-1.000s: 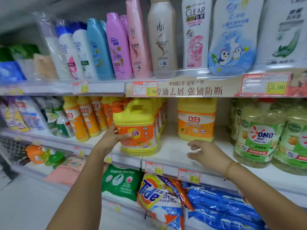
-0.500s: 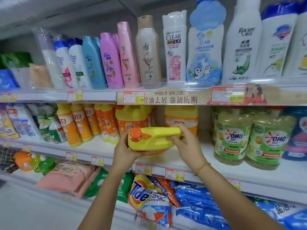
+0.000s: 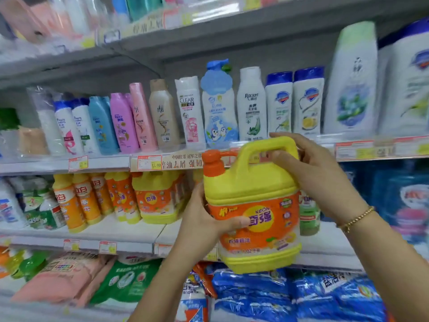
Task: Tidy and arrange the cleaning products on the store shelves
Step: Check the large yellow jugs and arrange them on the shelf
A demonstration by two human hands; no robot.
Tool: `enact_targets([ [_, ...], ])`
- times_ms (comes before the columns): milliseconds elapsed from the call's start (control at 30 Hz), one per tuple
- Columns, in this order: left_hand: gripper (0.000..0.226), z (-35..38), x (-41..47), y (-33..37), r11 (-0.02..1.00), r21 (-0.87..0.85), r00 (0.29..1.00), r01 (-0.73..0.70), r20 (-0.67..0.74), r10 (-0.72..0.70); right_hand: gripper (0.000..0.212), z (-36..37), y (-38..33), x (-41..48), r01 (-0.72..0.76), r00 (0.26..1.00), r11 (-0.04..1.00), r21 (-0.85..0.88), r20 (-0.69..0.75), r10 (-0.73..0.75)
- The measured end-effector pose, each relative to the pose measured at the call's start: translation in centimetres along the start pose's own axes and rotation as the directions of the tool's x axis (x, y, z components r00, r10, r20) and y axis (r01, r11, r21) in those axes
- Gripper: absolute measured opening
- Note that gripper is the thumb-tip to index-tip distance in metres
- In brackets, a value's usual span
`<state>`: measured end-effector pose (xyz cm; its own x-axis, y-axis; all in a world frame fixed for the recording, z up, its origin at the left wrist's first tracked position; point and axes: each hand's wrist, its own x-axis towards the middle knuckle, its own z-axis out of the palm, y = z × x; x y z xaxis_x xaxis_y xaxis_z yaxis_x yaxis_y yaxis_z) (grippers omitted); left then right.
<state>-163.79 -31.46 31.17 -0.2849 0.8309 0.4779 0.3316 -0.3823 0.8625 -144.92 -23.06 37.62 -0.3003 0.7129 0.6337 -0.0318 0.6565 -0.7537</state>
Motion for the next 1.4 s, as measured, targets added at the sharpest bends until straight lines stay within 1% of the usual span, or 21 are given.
enact_targets([
  [100,0.09,1.7,0.0,2.3,0.988,0.079,0.991,-0.131,-0.03,0.133,0.049,-3.5,-1.4,-1.9,0.052,0.996,0.991,0.124,0.063,-0.06],
  [167,0.088,2.7,-0.2,3.6,0.967,0.128,0.974,-0.22,-0.028,0.225,0.064,-5.0,-1.1,-3.8,0.049,0.989,0.98,0.194,0.125,-0.074],
  [233,0.084,3.5,-0.4,4.6,0.946,0.152,0.955,-0.287,-0.034,0.295,0.08,-6.1,0.0,-5.3,0.037,0.98,0.976,0.214,0.184,-0.078],
  [300,0.08,4.2,-0.5,5.3,0.931,0.144,0.938,-0.335,-0.038,0.343,0.087,-6.8,1.1,-6.3,0.042,0.983,0.984,0.172,0.167,-0.071],
  [400,0.08,5.0,-0.4,5.9,0.929,0.107,0.932,-0.354,-0.046,0.36,0.089,-7.3,2.5,-7.3,0.024,0.993,0.993,0.111,0.113,-0.036],
  [500,0.085,5.8,-0.3,6.4,0.936,0.06,0.929,-0.347,-0.113,0.352,0.096,-7.0,4.0,-8.4,0.018,0.994,1.0,0.02,0.111,-0.02],
  [533,0.084,6.1,-0.3,6.5,0.938,0.033,0.927,-0.346,-0.141,0.347,0.097,-6.7,4.6,-8.7,0.007,0.993,1.0,0.009,0.117,-0.008],
  [600,0.077,6.5,-0.3,6.6,0.939,-0.021,0.926,-0.342,-0.175,0.334,0.096,-6.2,5.6,-8.9,-0.022,0.992,0.997,0.068,0.123,0.013],
  [700,0.079,6.5,-0.2,6.4,0.944,-0.099,0.932,-0.315,-0.219,0.289,0.095,-5.4,6.4,-8.6,-0.044,0.995,0.967,0.251,0.097,0.02],
  [800,0.081,6.3,0.2,6.1,0.929,-0.23,0.938,-0.289,-0.259,0.228,0.091,-4.7,6.3,-7.9,-0.022,0.999,0.916,0.401,0.039,0.007],
  [867,0.084,6.5,0.5,5.8,0.902,-0.334,0.944,-0.274,-0.274,0.185,0.089,-4.2,6.4,-7.5,0.008,1.0,0.9,0.436,-0.005,-0.006],
  [933,0.083,6.7,0.9,5.4,0.874,-0.419,0.954,-0.247,-0.266,0.142,0.091,-3.8,6.5,-7.3,0.047,0.998,0.913,0.405,-0.053,-0.027],
  [1000,0.077,6.8,1.3,5.1,0.848,-0.498,0.974,-0.181,-0.21,0.085,0.096,-3.5,6.1,-7.2,0.054,0.996,0.919,0.39,-0.089,-0.021],
  [1033,0.076,6.7,1.6,4.9,0.835,-0.533,0.984,-0.138,-0.166,0.057,0.095,-3.4,6.0,-7.1,0.054,0.995,0.919,0.39,-0.101,-0.015],
  [1133,0.093,5.4,2.7,3.9,0.796,-0.604,0.998,-0.042,-0.057,0.009,0.082,-3.1,5.4,-7.1,0.077,0.988,0.916,0.395,-0.151,-0.018],
  [1200,0.1,4.7,3.2,3.5,0.766,-0.642,0.999,-0.025,-0.036,0.003,0.079,-3.0,4.8,-7.0,0.07,0.986,0.91,0.409,-0.164,-0.002],
  [1233,0.102,4.6,3.3,3.4,0.748,-0.663,1.0,-0.02,-0.02,0.009,0.077,-2.8,4.4,-7.0,0.052,0.989,0.891,0.451,-0.148,0.017],
  [1267,0.103,4.5,3.5,3.3,0.725,-0.689,1.0,-0.011,0.008,0.023,0.075,-2.7,4.1,-7.0,0.02,0.991,0.853,0.521,-0.122,0.052],
  [1300,0.099,4.4,3.6,3.1,0.699,-0.715,0.998,-0.007,0.038,0.05,0.074,-2.6,3.9,-7.1,-0.028,0.991,0.799,0.601,-0.087,0.1],
  [1367,0.08,4.6,3.4,2.8,0.66,-0.752,0.986,-0.005,0.105,0.127,0.064,-2.6,3.4,-7.0,-0.137,0.981,0.693,0.708,-0.001,0.195],
  [1400,0.073,4.9,3.1,2.6,0.655,-0.756,0.975,0.005,0.149,0.165,0.058,-2.6,3.2,-7.0,-0.186,0.974,0.662,0.726,0.045,0.224],
])
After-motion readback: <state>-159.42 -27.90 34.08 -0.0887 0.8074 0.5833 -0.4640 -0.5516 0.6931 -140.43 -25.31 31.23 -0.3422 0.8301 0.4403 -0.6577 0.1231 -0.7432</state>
